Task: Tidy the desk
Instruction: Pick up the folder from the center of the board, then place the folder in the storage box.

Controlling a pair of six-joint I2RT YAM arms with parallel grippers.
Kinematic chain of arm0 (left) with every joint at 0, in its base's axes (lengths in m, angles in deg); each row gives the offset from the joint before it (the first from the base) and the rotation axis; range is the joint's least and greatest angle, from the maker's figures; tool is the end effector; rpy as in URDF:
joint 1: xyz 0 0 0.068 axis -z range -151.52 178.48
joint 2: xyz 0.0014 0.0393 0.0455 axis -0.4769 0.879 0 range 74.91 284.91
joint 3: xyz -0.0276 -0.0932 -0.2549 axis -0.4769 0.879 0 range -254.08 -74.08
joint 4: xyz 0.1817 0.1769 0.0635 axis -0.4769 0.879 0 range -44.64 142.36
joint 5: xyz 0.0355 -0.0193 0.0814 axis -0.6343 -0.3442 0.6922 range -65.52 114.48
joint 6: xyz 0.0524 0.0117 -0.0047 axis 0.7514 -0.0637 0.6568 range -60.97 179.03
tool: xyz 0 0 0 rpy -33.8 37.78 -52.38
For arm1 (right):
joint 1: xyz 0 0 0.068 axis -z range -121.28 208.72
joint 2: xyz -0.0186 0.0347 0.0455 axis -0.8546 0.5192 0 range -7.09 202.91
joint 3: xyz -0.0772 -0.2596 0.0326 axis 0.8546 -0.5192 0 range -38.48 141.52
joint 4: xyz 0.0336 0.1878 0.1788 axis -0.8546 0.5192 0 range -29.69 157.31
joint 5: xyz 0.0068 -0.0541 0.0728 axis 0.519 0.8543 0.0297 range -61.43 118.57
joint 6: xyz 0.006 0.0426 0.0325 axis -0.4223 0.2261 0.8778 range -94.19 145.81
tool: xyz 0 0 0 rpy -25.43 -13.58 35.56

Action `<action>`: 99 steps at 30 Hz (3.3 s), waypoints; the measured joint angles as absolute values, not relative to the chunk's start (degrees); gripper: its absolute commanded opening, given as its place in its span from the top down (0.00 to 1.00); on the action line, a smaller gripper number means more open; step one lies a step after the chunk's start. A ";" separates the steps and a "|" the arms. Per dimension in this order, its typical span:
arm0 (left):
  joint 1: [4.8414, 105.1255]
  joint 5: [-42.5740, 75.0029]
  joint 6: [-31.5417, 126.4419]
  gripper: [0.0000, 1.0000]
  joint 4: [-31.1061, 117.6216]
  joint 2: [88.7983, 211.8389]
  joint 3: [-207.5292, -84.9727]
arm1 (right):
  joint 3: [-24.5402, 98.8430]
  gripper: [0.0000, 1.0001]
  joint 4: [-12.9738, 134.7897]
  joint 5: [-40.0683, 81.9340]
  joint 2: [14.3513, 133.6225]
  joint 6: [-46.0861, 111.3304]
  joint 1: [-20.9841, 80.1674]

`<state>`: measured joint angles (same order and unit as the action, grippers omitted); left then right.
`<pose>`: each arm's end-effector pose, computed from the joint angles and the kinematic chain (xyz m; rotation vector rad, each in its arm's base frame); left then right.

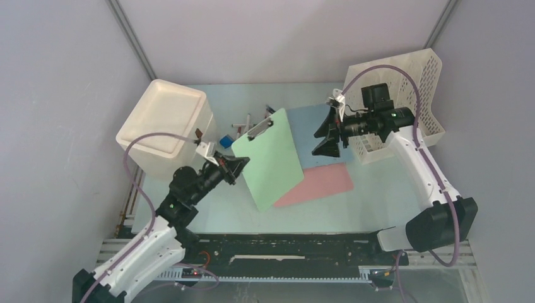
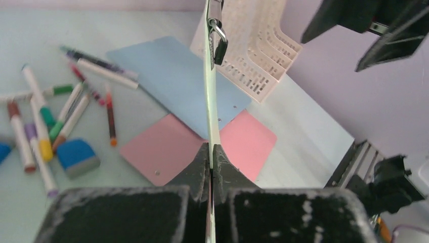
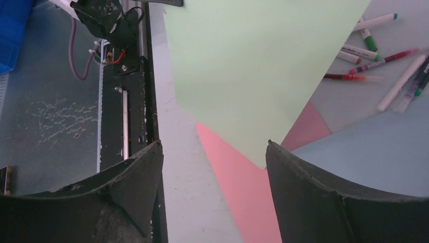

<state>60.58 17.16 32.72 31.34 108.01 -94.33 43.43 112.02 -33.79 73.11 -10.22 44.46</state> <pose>0.1333 -0.0889 0.2638 0.1873 1.6114 -0.8964 0.2602 0.0987 0.3715 -1.2820 1.6669 1.0793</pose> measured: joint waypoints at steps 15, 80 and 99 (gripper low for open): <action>60.43 -5.59 49.01 1.00 30.44 123.58 -110.33 | 32.06 0.15 103.97 -40.81 67.71 -11.97 51.91; 57.32 9.60 35.70 0.00 33.83 103.01 -111.14 | 36.74 1.00 109.41 -44.16 62.25 -11.12 57.44; 57.17 15.59 54.12 0.00 62.70 110.70 -114.11 | 46.68 1.00 114.55 -45.62 54.34 1.93 88.45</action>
<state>57.17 15.59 54.12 62.70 110.70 -114.11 46.68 114.55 -45.62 54.34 1.93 88.45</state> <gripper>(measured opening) 0.996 0.009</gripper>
